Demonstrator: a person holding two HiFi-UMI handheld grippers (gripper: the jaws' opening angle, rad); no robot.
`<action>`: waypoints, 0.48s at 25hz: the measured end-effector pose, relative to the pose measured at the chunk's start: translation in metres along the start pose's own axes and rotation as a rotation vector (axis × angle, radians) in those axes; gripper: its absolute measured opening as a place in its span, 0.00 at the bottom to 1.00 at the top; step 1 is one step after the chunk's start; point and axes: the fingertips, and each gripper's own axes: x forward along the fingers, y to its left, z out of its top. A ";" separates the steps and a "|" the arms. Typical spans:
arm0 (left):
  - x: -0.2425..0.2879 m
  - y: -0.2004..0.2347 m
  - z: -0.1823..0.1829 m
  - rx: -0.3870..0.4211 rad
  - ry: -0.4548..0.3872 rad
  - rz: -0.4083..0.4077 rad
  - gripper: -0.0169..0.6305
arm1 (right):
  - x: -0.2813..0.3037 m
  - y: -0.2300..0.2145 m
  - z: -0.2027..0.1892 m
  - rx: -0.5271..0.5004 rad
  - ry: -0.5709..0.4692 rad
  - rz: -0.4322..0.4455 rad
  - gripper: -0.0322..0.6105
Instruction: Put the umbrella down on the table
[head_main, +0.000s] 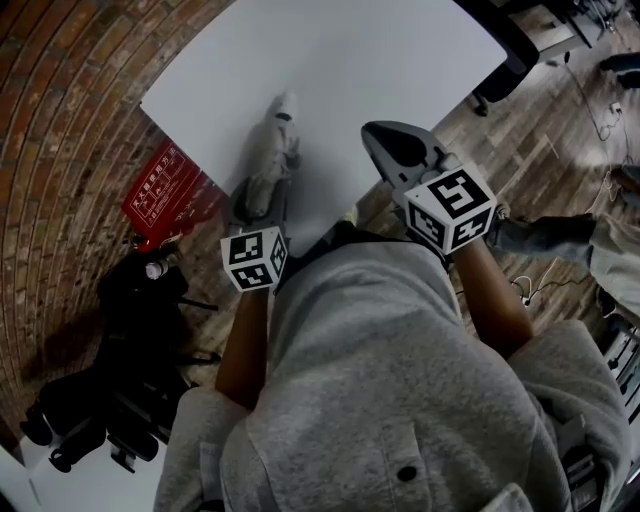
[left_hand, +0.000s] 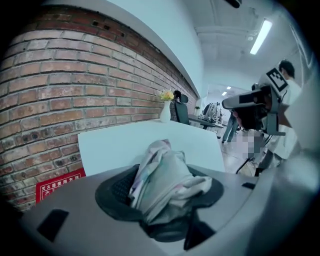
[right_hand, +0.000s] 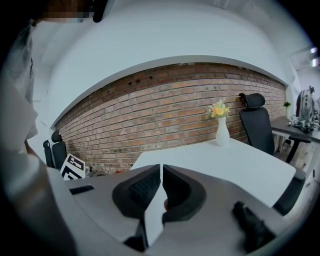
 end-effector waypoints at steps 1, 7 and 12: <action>0.001 0.000 -0.002 0.004 0.009 -0.002 0.42 | 0.001 0.001 0.000 0.000 0.000 0.002 0.10; 0.005 0.002 -0.020 -0.037 0.048 -0.020 0.44 | 0.003 0.002 0.001 -0.002 0.004 0.003 0.10; 0.008 0.003 -0.028 -0.036 0.066 -0.024 0.45 | 0.004 -0.001 0.000 0.000 0.013 -0.001 0.10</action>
